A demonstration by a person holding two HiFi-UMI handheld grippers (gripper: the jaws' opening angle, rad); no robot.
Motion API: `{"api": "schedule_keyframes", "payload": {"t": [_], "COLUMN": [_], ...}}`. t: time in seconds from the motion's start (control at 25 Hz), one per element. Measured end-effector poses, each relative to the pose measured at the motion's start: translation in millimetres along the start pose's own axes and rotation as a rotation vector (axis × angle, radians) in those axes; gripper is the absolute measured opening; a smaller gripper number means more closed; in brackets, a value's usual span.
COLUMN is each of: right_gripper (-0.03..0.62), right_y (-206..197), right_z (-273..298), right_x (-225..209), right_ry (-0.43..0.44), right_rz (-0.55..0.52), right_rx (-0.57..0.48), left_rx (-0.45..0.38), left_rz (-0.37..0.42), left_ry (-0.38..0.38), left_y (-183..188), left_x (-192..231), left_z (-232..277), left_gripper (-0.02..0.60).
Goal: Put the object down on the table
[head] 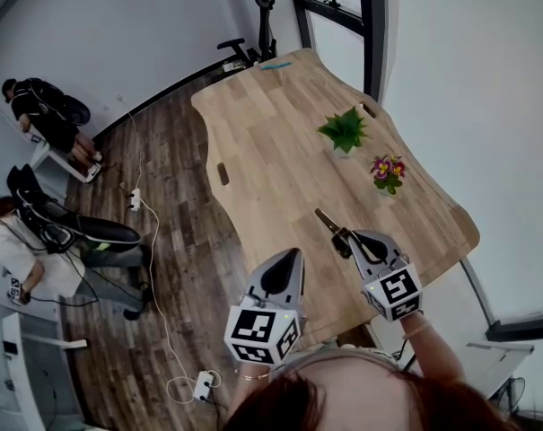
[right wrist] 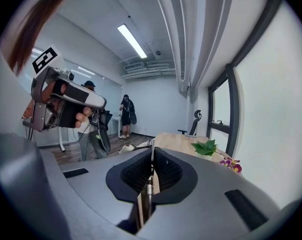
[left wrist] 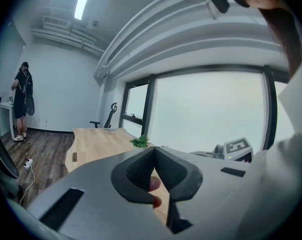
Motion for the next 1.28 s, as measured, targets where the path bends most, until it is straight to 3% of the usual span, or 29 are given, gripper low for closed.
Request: {"api": "schedule_keyframes", "payload": {"t": [1.28], "right_gripper": [0.002], "right_y": [-62.1], "right_z": [74.5], "right_x": [11.3], "right_ry": [-0.023], "right_rz": [-0.171], "right_rx": [0.219], "left_rx": [0.015], "left_rz": [-0.022], "left_ry": [0.035], "left_y": [-6.7], "left_x": [36.0], "left_z": [-1.4], "left_gripper": [0.002]}}
Point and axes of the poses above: the fingertips, and each gripper's own axes: z forward along the fingers, x to its left, y out of its top, the point moved 5 cm from there along -z, backward along the fingers, and after that the axes turned 14 degrees about x, right-handed, at the moved point
